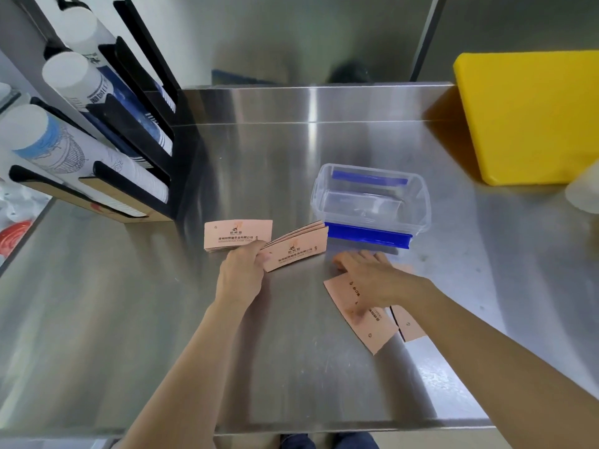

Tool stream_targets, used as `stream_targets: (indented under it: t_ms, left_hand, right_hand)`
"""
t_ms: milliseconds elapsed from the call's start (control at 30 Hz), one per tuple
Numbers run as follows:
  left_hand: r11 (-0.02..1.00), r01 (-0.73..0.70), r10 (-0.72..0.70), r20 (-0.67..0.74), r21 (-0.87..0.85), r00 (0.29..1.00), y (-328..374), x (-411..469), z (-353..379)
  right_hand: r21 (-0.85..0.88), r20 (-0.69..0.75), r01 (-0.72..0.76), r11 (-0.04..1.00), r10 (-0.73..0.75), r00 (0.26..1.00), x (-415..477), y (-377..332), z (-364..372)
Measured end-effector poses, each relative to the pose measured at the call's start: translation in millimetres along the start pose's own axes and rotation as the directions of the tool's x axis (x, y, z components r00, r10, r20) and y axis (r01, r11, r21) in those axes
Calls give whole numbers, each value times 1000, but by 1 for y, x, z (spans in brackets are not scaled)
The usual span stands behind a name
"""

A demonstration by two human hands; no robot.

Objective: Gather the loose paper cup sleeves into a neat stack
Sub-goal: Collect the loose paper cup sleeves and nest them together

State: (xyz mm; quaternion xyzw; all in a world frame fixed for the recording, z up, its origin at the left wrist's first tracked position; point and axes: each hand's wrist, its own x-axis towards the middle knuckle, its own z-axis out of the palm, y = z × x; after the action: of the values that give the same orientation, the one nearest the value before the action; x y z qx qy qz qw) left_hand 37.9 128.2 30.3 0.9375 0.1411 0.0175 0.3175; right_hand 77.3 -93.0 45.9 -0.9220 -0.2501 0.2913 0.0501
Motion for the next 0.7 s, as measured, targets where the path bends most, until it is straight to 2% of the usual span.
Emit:
stream_targets:
  t_ms: [100, 167, 233, 333, 467, 500, 600, 700]
  left_hand:
    - [1000, 3, -3, 5, 2, 1000, 1, -1, 0]
    - [1000, 6, -6, 19, -12, 1000, 0, -2, -1]
    - [999, -7, 9, 29, -41, 1000, -3, -4, -3]
    - [996, -43, 47, 44, -83, 998, -8, -6, -6]
    - [993, -49, 56, 61, -108, 997, -14, -5, -8]
    - [993, -51, 58, 58, -109, 997, -14, -5, -7]
    - [993, -64, 69, 48, -99, 996, -14, -5, -7]
    - [993, -69, 73, 43, -91, 996, -14, -4, -7]
  right_hand:
    - [-108, -6, -4, 994, 3, 1000, 10, 2, 2]
    - [-78, 17, -29, 997, 30, 999, 12, 5, 2]
    - [89, 38, -48, 995, 45, 998, 12, 8, 1]
    - [418, 5, -67, 906, 71, 997, 7, 8, -1]
    - [412, -128, -23, 911, 83, 988, 2, 6, -7]
    - [468, -141, -20, 884, 97, 985, 0, 5, -11]
    - [694, -195, 41, 719, 132, 972, -2, 6, -20]
    - [810, -211, 82, 580, 159, 964, -1, 10, -23]
